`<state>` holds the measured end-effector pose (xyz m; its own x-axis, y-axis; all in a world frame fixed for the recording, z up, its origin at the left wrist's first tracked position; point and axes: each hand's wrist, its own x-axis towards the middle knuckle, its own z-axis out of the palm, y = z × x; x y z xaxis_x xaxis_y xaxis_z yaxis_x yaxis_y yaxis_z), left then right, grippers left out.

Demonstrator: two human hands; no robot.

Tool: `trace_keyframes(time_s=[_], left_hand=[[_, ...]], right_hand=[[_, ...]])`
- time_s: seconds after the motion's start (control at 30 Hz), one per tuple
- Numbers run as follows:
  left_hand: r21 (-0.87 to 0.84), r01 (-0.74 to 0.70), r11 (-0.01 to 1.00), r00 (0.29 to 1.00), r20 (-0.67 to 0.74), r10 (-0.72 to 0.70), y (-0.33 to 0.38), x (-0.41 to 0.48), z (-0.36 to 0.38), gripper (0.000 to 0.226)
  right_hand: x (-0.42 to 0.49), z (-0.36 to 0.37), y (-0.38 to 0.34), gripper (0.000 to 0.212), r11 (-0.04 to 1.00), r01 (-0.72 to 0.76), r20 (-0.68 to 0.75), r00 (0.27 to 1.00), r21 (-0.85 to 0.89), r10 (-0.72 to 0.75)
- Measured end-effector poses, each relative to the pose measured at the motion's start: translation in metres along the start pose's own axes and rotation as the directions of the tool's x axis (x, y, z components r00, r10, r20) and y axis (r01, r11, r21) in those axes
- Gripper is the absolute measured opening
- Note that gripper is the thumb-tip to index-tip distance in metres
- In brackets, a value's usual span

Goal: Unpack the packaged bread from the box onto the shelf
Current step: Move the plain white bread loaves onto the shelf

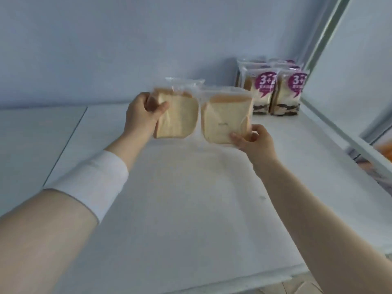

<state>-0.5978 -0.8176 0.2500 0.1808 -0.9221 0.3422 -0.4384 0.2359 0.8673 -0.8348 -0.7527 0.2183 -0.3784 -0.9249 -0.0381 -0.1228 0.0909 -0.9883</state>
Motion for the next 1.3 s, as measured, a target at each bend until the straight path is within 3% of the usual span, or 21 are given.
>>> trace_keyframes(time_s=[0.2,0.3,0.43,0.63,0.7,0.77,0.83,0.9,1.0,1.13,1.3], left_hand=[[-0.140,0.140,0.980,0.985,-0.079,-0.152,-0.055,0.109,0.036,0.044],[-0.145,0.128,0.981,0.981,-0.125,-0.146,-0.078,0.143,0.053,0.024],[-0.117,0.082,0.990,0.981,-0.165,-0.100,-0.091,0.164,0.061,0.033],[-0.133,0.079,0.988,0.968,-0.226,-0.108,-0.090,0.165,0.073,0.027],[-0.125,0.083,0.989,0.969,-0.222,-0.109,-0.084,0.160,0.070,0.045],[-0.037,0.083,0.996,0.973,-0.211,-0.089,-0.076,0.149,0.060,0.059],[0.181,0.054,0.982,0.979,-0.202,-0.016,-0.066,0.130,0.045,0.061],[0.430,-0.092,0.898,0.989,-0.066,0.133,-0.053,0.098,0.030,0.056],[0.604,-0.377,0.703,0.925,0.291,0.245,-0.025,0.040,0.017,0.052],[0.621,-0.612,0.490,0.780,0.578,0.241,0.028,-0.049,0.015,0.047],[0.532,-0.760,0.372,0.640,0.710,0.292,0.096,-0.155,0.048,0.040]], right_hand=[[0.130,0.084,0.003,0.034,0.998,0.012,-0.075,0.997,-0.067,-0.017],[0.167,0.109,0.006,0.030,0.991,0.031,-0.129,0.991,-0.128,-0.047],[0.190,0.125,0.005,0.053,0.979,0.044,-0.190,0.978,-0.199,-0.083],[0.197,0.134,0.001,0.053,0.961,0.058,-0.259,0.957,-0.270,-0.131],[0.192,0.134,-0.002,0.061,0.946,0.051,-0.242,0.961,-0.320,-0.134],[0.178,0.131,-0.007,0.068,0.916,0.057,-0.226,0.961,-0.398,-0.157],[0.152,0.123,-0.011,0.070,0.857,0.103,-0.189,0.955,-0.504,-0.227],[0.115,0.110,-0.013,0.066,0.764,0.164,-0.121,0.946,-0.624,-0.301],[0.053,0.083,-0.011,0.059,0.573,0.201,-0.021,0.934,-0.795,-0.356],[-0.037,0.029,-0.006,0.051,0.429,0.191,0.037,0.939,-0.883,-0.342],[-0.135,-0.071,0.012,0.049,0.356,0.098,-0.032,0.939,-0.929,-0.343]])
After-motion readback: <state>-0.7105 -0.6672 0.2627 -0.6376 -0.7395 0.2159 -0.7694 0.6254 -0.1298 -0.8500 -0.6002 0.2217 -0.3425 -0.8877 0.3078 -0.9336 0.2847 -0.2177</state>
